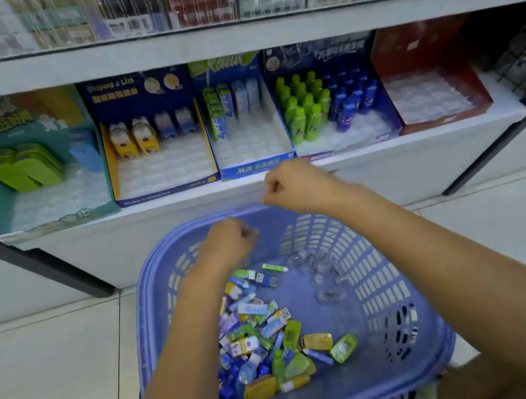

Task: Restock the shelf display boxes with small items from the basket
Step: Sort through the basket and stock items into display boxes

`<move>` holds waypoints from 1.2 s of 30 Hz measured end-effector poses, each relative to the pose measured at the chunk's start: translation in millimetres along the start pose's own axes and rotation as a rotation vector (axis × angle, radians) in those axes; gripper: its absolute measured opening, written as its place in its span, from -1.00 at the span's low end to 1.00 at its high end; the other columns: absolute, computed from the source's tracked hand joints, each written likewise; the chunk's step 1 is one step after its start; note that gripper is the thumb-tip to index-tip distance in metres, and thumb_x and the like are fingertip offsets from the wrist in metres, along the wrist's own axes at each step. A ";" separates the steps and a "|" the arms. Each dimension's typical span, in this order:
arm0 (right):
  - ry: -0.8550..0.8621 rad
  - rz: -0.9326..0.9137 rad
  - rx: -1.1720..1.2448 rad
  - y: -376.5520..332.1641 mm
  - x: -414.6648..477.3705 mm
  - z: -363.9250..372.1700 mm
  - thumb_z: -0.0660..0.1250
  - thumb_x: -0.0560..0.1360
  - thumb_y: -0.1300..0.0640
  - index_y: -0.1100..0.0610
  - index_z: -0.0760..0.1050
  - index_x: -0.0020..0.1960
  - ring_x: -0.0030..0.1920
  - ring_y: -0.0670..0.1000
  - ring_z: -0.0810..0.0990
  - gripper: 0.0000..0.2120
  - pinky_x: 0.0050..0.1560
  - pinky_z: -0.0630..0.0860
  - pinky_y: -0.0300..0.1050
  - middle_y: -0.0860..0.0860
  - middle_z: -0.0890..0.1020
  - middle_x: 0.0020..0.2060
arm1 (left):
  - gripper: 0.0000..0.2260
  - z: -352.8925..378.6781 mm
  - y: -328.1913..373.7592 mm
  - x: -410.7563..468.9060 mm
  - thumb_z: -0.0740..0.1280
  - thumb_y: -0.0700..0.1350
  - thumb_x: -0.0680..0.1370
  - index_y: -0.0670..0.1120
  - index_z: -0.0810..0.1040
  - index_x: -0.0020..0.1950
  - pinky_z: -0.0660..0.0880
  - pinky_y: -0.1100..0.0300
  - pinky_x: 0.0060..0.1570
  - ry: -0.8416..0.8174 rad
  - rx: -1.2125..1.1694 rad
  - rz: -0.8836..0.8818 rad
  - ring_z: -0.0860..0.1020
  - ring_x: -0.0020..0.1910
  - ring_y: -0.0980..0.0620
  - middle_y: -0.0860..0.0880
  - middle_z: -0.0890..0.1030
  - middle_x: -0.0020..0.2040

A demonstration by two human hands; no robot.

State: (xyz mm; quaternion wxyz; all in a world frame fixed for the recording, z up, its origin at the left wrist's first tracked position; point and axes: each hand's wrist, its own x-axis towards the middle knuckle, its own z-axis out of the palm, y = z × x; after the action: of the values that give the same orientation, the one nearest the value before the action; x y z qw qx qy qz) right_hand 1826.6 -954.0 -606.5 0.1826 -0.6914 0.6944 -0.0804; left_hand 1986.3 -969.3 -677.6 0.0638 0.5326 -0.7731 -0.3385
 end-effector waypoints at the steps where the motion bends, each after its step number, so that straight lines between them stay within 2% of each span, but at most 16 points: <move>1: -0.141 0.011 -0.024 1.4 -10.5 22.1 0.34 0.47 0.05 0.19 0.60 -0.12 -0.07 0.09 0.58 -0.80 -0.08 0.47 -0.09 0.11 0.64 -0.15 | -0.73 13.8 -11.7 -2.0 0.27 -0.16 0.51 -0.10 0.42 -0.41 0.27 0.14 -0.40 -0.079 0.079 -0.053 0.39 -0.40 -0.07 -0.13 0.44 -0.42; 2: -0.269 0.020 -0.037 2.5 -19.9 45.5 0.34 0.47 0.07 0.19 0.61 -0.08 -0.02 0.11 0.59 -0.81 -0.02 0.48 -0.09 0.12 0.65 -0.08 | -0.77 28.4 -22.6 -6.5 0.26 -0.18 0.51 -0.15 0.49 -0.35 0.35 0.13 -0.34 -0.146 0.125 -0.087 0.47 -0.33 -0.10 -0.17 0.51 -0.35; 4: -0.449 0.035 -0.018 5.6 -33.8 90.8 0.32 0.47 0.15 0.20 0.63 0.00 0.03 0.14 0.60 -0.82 0.04 0.52 -0.05 0.15 0.66 -0.01 | -0.81 59.2 -46.0 -16.9 0.23 -0.21 0.54 -0.16 0.64 0.00 0.50 0.09 -0.02 -0.245 0.163 -0.117 0.58 0.01 -0.13 -0.20 0.64 0.01; 5: -0.507 0.036 -0.008 7.9 -38.0 111.3 0.30 0.47 0.19 0.23 0.62 0.02 0.03 0.17 0.60 -0.80 0.06 0.53 -0.02 0.18 0.66 0.00 | -0.75 72.4 -56.4 -22.6 0.21 -0.23 0.56 -0.13 0.60 0.16 0.48 0.09 0.11 -0.280 0.173 -0.127 0.55 0.15 -0.12 -0.18 0.60 0.17; 7: -0.570 0.019 -0.007 12.2 -42.0 143.7 0.25 0.48 0.25 0.29 0.60 0.06 0.04 0.22 0.59 -0.77 0.08 0.53 0.06 0.24 0.64 0.03 | -0.71 90.1 -71.3 -29.9 0.19 -0.24 0.59 -0.13 0.52 0.29 0.40 0.10 0.20 -0.330 0.170 -0.123 0.49 0.25 -0.11 -0.16 0.53 0.29; 9: -0.600 -0.021 -0.027 16.8 -42.5 164.0 0.25 0.49 0.29 0.26 0.57 0.13 0.07 0.20 0.57 -0.75 0.11 0.51 0.02 0.22 0.62 0.08 | -0.71 98.4 -78.2 -28.1 0.16 -0.26 0.58 -0.14 0.54 0.26 0.34 0.09 0.22 -0.306 0.158 -0.123 0.49 0.24 -0.09 -0.15 0.55 0.27; 13: -0.650 -0.111 0.007 26.1 -43.1 191.0 0.30 0.49 0.27 0.17 0.52 0.21 0.09 0.17 0.54 -0.71 -0.02 0.42 -0.09 0.16 0.59 0.12 | -0.65 108.3 -85.4 -20.4 0.16 -0.36 0.54 -0.15 0.53 0.27 0.45 0.07 0.18 -0.285 0.125 -0.147 0.50 0.23 -0.09 -0.14 0.55 0.27; 17: -0.720 -0.102 0.012 30.2 -51.5 221.5 0.31 0.50 0.24 0.27 0.54 0.12 0.05 0.26 0.53 -0.79 0.01 0.46 0.05 0.26 0.56 0.06 | -0.66 123.7 -91.9 -24.5 0.21 -0.34 0.53 -0.12 0.53 0.27 0.48 0.02 0.12 -0.364 0.241 -0.171 0.52 0.17 -0.14 -0.16 0.56 0.23; 21: -0.691 -0.083 0.066 33.1 -52.7 227.2 0.35 0.48 0.25 0.26 0.56 0.10 0.06 0.22 0.53 -0.79 0.05 0.48 0.03 0.21 0.56 0.09 | -0.75 127.1 -91.2 -20.0 0.28 -0.26 0.51 -0.09 0.59 0.16 0.50 0.04 0.05 -0.364 0.280 -0.181 0.55 0.10 -0.16 -0.18 0.58 0.14; 24: -0.701 -0.070 0.033 37.1 -48.7 219.6 0.36 0.47 0.22 0.29 0.57 0.03 0.01 0.20 0.54 -0.82 -0.01 0.44 -0.02 0.24 0.58 0.02 | -0.89 124.9 -86.5 -20.4 0.34 -0.20 0.47 -0.15 0.63 -0.06 0.50 0.03 -0.07 -0.398 0.293 -0.211 0.59 -0.02 -0.19 -0.23 0.63 -0.04; 27: -0.707 -0.020 0.018 40.6 -40.6 197.0 0.41 0.44 0.20 0.23 0.53 -0.03 -0.12 0.14 0.49 -0.85 -0.12 0.39 -0.09 0.22 0.56 -0.09 | -0.87 115.0 -77.7 -17.5 0.35 -0.15 0.49 -0.19 0.60 -0.20 0.47 0.07 -0.20 -0.398 0.220 -0.252 0.56 -0.17 -0.16 -0.25 0.58 -0.19; 28: -0.690 -0.002 0.044 40.7 -34.8 183.4 0.43 0.43 0.18 0.21 0.53 0.01 -0.10 0.11 0.49 -0.80 -0.14 0.35 -0.15 0.18 0.57 -0.06 | -0.84 108.0 -73.4 -14.9 0.36 -0.13 0.50 -0.18 0.57 -0.24 0.44 0.12 -0.24 -0.417 0.180 -0.271 0.54 -0.23 -0.12 -0.22 0.54 -0.22; 30: -0.614 0.006 0.129 39.0 -20.8 144.5 0.46 0.41 0.14 0.13 0.52 0.13 -0.05 0.03 0.50 -0.69 -0.17 0.32 -0.21 0.06 0.57 -0.01 | -0.84 87.3 -60.6 -6.3 0.40 -0.12 0.48 -0.23 0.62 -0.12 0.46 0.16 -0.19 -0.473 0.073 -0.284 0.56 -0.17 -0.10 -0.21 0.58 -0.13; 32: -0.484 -0.017 0.239 33.7 -6.8 95.7 0.44 0.42 0.13 0.09 0.53 0.12 -0.17 -0.05 0.49 -0.71 -0.26 0.34 -0.21 0.00 0.57 -0.12 | -0.77 58.7 -43.7 4.1 0.43 -0.11 0.47 -0.24 0.62 0.02 0.42 0.17 -0.15 -0.477 -0.015 -0.226 0.59 -0.07 -0.12 -0.23 0.63 -0.03; 34: -0.338 -0.013 0.395 27.4 -0.1 47.1 0.42 0.44 0.14 0.09 0.55 0.07 -0.29 -0.09 0.48 -0.79 -0.30 0.36 -0.28 0.00 0.57 -0.26 | -0.78 26.6 -23.3 10.1 0.43 -0.11 0.46 -0.23 0.62 0.01 0.38 0.19 -0.16 -0.381 -0.065 -0.147 0.56 -0.13 -0.04 -0.18 0.63 -0.08; 36: -0.168 -0.015 0.593 21.5 0.4 6.6 0.40 0.47 0.19 0.14 0.54 0.01 -0.37 -0.10 0.49 -0.87 -0.28 0.42 -0.25 0.00 0.55 -0.37 | -0.82 -1.9 -4.7 11.3 0.44 -0.12 0.46 -0.18 0.62 -0.01 0.38 0.22 -0.16 -0.250 -0.154 -0.097 0.50 -0.23 0.06 -0.06 0.58 -0.19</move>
State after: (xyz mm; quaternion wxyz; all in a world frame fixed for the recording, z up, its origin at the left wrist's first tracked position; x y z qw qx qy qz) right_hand 1809.0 -952.8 -620.5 0.4327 -0.6172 0.6180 -0.2234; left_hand 1986.1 -981.0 -681.9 -0.0086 0.5167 -0.7201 -0.4631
